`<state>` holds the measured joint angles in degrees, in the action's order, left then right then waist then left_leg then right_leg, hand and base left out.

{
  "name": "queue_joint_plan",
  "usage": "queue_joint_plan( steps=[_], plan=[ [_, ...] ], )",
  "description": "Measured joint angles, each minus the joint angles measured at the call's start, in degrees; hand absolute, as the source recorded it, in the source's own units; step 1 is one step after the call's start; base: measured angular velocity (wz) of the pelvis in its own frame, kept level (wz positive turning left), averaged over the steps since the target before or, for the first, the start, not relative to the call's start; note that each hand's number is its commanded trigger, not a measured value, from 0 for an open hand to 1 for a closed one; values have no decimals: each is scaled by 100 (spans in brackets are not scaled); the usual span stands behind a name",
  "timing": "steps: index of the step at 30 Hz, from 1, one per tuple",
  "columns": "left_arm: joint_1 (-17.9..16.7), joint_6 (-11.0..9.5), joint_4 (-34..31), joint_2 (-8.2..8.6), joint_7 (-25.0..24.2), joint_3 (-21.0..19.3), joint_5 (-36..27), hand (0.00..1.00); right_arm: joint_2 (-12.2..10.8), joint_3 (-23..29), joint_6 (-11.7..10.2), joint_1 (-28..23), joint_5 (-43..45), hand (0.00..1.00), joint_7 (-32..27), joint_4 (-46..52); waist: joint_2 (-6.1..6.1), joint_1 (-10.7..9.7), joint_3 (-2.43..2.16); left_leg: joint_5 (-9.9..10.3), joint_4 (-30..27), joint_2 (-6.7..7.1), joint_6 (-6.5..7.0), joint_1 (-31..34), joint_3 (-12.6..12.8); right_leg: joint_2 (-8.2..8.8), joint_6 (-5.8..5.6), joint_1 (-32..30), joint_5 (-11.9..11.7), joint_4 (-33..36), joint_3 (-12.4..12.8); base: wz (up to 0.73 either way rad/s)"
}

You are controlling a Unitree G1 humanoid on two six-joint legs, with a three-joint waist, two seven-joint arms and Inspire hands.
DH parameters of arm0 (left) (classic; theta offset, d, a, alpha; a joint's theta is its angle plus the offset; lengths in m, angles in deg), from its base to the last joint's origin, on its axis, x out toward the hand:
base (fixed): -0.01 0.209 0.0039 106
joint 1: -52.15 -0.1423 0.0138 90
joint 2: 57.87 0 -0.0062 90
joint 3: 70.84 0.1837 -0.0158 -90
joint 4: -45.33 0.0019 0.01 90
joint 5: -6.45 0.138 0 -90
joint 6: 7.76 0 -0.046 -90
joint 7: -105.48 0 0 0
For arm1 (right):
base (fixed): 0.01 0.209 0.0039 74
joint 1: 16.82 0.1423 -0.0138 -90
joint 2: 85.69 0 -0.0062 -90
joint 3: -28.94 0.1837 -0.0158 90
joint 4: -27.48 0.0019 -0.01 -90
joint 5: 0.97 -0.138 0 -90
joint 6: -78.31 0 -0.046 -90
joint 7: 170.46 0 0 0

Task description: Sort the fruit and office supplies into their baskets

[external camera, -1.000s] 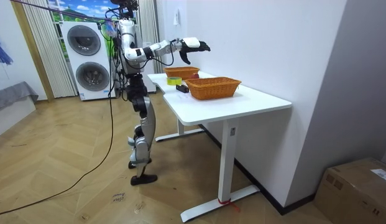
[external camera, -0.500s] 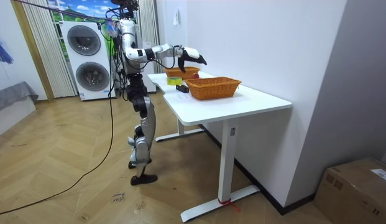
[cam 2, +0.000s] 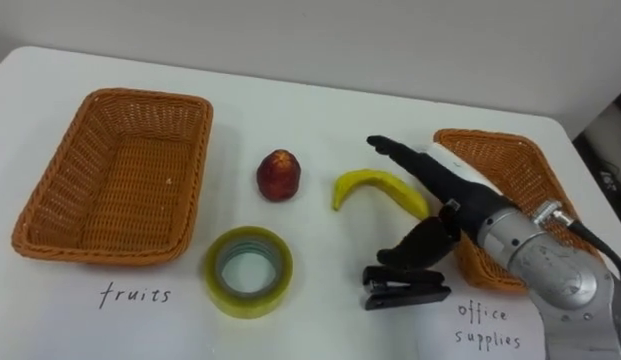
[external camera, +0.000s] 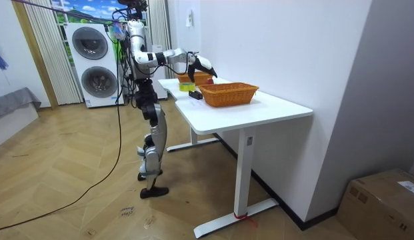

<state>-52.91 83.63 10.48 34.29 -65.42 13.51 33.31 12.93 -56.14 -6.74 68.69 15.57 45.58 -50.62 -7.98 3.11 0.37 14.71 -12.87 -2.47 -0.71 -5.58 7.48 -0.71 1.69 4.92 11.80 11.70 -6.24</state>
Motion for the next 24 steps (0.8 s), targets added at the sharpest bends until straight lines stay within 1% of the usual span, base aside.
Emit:
queue_joint_plan(
  steps=[3, 6, 9, 14, 20, 24],
  plan=[
    [22, 0, 10, -24, 0, 22, -27, 0, 81, -171, 22, -3, -1, 0, 221, -6, 23, 41, -1, 0, 0, 0, 0, -5, -9, 0, 1, -4, 0, 3, -8, 0],
    [31, 2, 49, -25, 1, 28, -28, 0, 89, -288, 30, -3, -12, 0, 447, -50, 44, 64, 4, 0, 7, 1, 0, -5, -19, 1, 1, -5, 0, 2, -21, 0],
    [33, 80, 94, -24, -2, 28, -30, 0, 112, -372, 149, -3, -20, 0, 671, -79, 44, 64, 4, 0, 8, 1, 1, -1, -28, 1, 1, -5, 0, -1, -28, 0],
    [55, 111, 99, -25, -8, 28, -29, 0, 125, -373, 202, -3, -19, 0, 864, -79, 40, 63, 2, 0, 8, 4, 1, -1, -27, 3, 1, -6, -1, -6, -28, 0],
    [106, 111, 97, -52, -118, 27, -29, 0, 247, -376, 219, -7, 57, 0, 1123, -77, 38, 59, 1, 0, 12, 4, 1, 0, -15, 3, 1, -8, -1, -13, -38, 0],
    [112, 116, 96, -80, -126, 27, -29, 0, 267, -376, 317, -12, 213, 0, 1318, -75, 28, 62, -7, 0, 16, 4, 1, -1, -14, 4, 1, -8, -1, -14, -43, 0]
  ],
)
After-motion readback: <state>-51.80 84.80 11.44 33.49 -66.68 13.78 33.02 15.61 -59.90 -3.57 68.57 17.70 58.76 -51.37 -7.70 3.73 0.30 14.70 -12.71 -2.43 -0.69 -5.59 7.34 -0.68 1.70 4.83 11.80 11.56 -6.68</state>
